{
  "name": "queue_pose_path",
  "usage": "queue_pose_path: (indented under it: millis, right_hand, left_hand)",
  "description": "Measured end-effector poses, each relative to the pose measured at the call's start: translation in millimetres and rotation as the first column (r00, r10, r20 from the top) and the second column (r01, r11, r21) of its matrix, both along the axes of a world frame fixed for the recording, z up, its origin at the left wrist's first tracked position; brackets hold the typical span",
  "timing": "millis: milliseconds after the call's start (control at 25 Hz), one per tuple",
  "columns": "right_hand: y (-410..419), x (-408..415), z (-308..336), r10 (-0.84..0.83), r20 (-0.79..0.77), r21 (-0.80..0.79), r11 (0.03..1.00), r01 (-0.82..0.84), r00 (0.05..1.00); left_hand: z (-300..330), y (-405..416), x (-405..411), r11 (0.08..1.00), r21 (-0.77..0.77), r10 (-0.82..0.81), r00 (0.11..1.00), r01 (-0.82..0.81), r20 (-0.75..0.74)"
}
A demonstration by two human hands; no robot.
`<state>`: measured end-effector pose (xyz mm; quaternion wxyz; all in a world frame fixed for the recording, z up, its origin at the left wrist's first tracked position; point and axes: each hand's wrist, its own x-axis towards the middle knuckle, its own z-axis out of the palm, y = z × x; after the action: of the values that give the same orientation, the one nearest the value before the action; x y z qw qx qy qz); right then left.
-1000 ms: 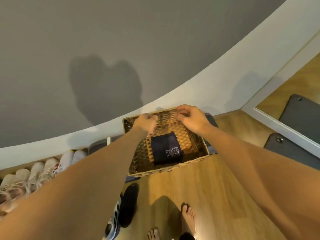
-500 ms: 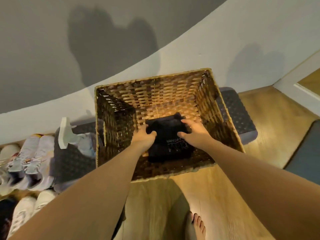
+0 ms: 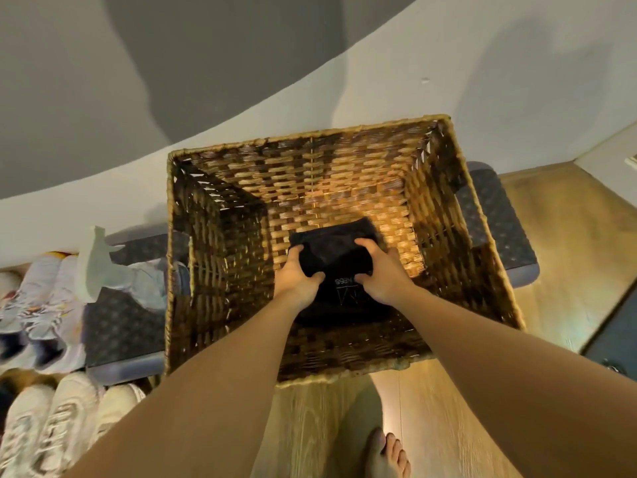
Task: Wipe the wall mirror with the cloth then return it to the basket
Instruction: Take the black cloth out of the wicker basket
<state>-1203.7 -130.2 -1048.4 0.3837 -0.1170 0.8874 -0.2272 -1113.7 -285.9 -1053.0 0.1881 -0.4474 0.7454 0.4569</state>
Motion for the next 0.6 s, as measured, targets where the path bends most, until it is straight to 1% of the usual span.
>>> queue_pose_path:
  millis: [120, 200, 280, 360, 440, 600]
  right_hand:
    - [-3.3, -6.1, 24.8, 0.049, 0.000, 0.006, 0.999, -0.049, 0.999]
    - [-5.3, -8.9, 55.2, 0.050, -0.026, 0.000, 0.999, -0.050, 0.998]
    - [-9.0, -11.2, 100.0, 0.047, -0.062, -0.010, 0.999, -0.048, 0.997]
    - [-15.5, -14.9, 161.0, 0.067, -0.110, -0.025, 0.997, -0.070, 0.992]
    - [-24.2, -17.9, 237.0, 0.065, -0.167, -0.044, 0.996, -0.074, 0.984]
    - [-38.8, -18.9, 397.3, 0.004, -0.291, -0.121, 0.992, -0.041, 0.957]
  left_hand:
    - [25.6, -1.5, -4.4, 1.000, 0.026, 0.011, 1.000, -0.010, -0.017]
    - [57.6, -1.4, -6.4, 0.999, 0.033, 0.017, 0.999, -0.015, -0.052]
    - [101.7, -4.1, -7.1, 1.000, 0.001, 0.012, 0.995, -0.012, -0.101]
    - [162.7, -11.1, -8.7, 0.999, -0.033, -0.018, 0.989, 0.013, -0.147]
    - [236.2, -20.7, -11.4, 0.997, -0.064, -0.062, 0.976, 0.050, -0.208]
    - [395.4, -39.8, -16.2, 0.996, -0.088, -0.055, 0.939, 0.026, -0.340]
